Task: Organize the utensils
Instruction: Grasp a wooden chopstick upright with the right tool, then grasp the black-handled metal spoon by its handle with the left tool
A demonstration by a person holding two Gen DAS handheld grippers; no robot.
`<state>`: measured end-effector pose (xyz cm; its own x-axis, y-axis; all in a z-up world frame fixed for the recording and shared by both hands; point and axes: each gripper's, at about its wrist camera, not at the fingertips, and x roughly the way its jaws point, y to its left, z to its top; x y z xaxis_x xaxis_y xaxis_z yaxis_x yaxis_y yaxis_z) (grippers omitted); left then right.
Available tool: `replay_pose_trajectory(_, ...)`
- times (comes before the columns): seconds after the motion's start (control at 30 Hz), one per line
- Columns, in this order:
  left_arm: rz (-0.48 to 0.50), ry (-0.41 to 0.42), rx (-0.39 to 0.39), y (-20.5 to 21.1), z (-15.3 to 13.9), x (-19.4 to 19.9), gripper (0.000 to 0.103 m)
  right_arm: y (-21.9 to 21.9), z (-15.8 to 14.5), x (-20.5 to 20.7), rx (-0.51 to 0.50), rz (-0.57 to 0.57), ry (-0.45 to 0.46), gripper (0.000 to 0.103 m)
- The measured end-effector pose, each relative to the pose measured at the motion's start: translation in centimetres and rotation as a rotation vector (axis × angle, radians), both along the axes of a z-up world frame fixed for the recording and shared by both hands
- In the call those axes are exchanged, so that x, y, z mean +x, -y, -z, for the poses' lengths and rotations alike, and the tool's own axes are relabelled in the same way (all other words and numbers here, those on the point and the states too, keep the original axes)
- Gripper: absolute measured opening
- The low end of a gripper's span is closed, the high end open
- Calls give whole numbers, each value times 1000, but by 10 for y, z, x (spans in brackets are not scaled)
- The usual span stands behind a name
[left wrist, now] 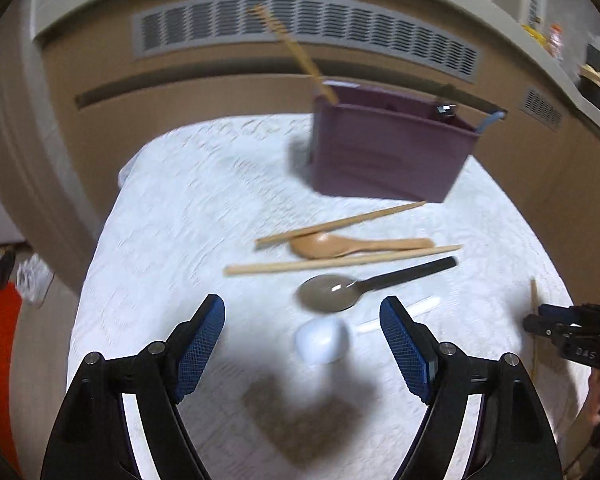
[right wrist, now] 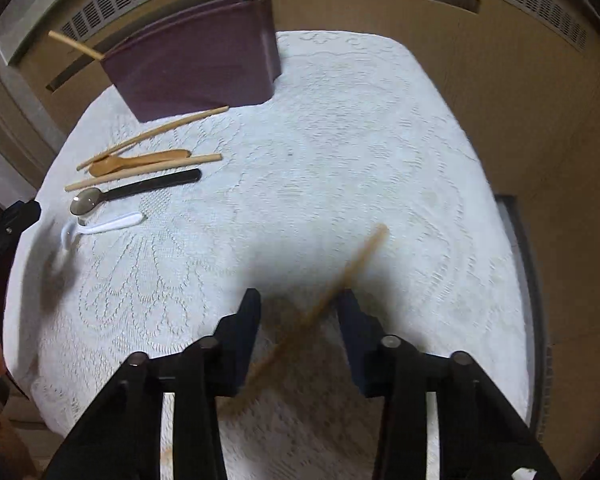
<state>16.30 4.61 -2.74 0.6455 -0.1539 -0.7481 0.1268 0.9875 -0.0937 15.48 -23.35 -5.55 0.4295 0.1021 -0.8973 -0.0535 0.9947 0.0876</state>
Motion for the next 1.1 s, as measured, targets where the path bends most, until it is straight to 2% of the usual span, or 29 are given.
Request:
replay_pose_trajectory(0.1,6,-23,-54,-12,4,2,80,-20,0,7,-54,-50,33,20)
replay_pose_trajectory(0.13,24,-34,-82,-14,6,3,80,-25,-1,8,-66,-70,40,9)
replay_pose_trajectory(0.2,64,-66,-123,-14,12,6,80,-38,-1,12,-79,-119,49,6)
replay_pose_trajectory(0.37,173,-103,-110,6,20,15,80,-56,-11,13,-96,-188,113,5)
replay_pose_trajectory(0.47,257,-95,-61,25,19,26,80,-52,-16,14,-91,-187,125,5)
replay_pose_trajectory(0.57,260,-79,-14,34,15,46,80,-43,-17,14,-94,-171,130,5)
replay_pose_trajectory(0.67,322,-111,-55,44,13,71,80,-32,-16,12,-86,-154,125,5)
replay_pose_trajectory(0.77,433,-209,-109,56,17,95,80,-24,-12,11,-73,-142,110,5)
replay_pose_trajectory(0.87,468,-257,-96,65,18,113,80,-22,-11,9,-72,-151,110,5)
replay_pose_trajectory(1.0,481,-278,-27,75,20,130,80,-23,-9,8,-62,-164,107,5)
replay_pose_trajectory(1.1,457,-322,-41,70,26,143,80,-24,-7,9,-59,-169,101,5)
